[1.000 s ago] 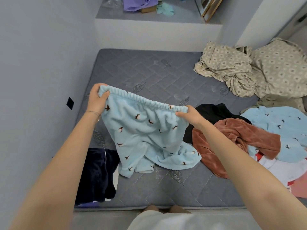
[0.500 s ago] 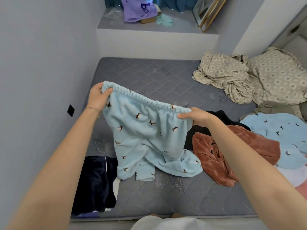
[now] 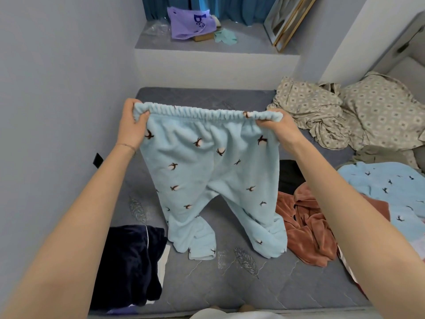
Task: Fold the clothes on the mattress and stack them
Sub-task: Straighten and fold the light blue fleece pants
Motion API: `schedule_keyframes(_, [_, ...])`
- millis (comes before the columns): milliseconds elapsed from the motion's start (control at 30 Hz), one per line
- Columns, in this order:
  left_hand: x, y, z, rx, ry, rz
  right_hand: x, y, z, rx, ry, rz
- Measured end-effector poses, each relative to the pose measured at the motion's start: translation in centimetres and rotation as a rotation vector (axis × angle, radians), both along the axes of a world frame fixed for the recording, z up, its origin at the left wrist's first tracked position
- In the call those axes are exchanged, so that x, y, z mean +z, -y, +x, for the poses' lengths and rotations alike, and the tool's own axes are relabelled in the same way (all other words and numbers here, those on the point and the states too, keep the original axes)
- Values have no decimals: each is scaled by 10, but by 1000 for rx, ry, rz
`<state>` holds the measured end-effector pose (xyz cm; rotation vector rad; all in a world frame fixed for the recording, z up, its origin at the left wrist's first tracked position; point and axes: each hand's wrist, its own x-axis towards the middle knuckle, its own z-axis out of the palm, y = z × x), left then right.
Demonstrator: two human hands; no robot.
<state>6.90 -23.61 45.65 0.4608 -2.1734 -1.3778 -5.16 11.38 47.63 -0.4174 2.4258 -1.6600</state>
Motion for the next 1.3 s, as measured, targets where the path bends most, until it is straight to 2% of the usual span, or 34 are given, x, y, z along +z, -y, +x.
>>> schedule_keyframes(100, [5, 0, -2, -47, -51, 51, 6, 2, -1, -15, -6, -66])
schedule_keyframes(200, [3, -2, -8, -68, -23, 98, 2, 3, 0, -27, 28, -91])
schedule_keyframes(333, [-14, 2, -11, -96, 110, 223, -12, -4, 0, -27, 200, -110])
schedule_keyframes(467, [-24, 6, -5, -172, 132, 370, -19, -19, -3, -3, 493, -186])
schedule_keyframes(600, [-30, 3, -8, -199, 129, 383, -28, -20, -5, 7, 574, -185])
schedule_keyframes(867, [-59, -47, -13, -101, 226, 612, -65, 12, 8, -356, 548, -151])
schedule_keyframes(1067, [-53, -117, -16, -211, 119, 636, -71, 64, 35, -267, 513, -264])
schedule_keyframes(1200, [-46, -138, -21, -319, 79, 523, -64, 84, 41, -177, 519, -301])
schedule_keyframes(1300, [-48, -143, -21, -394, 76, 422, -60, 85, 42, -142, 639, -433])
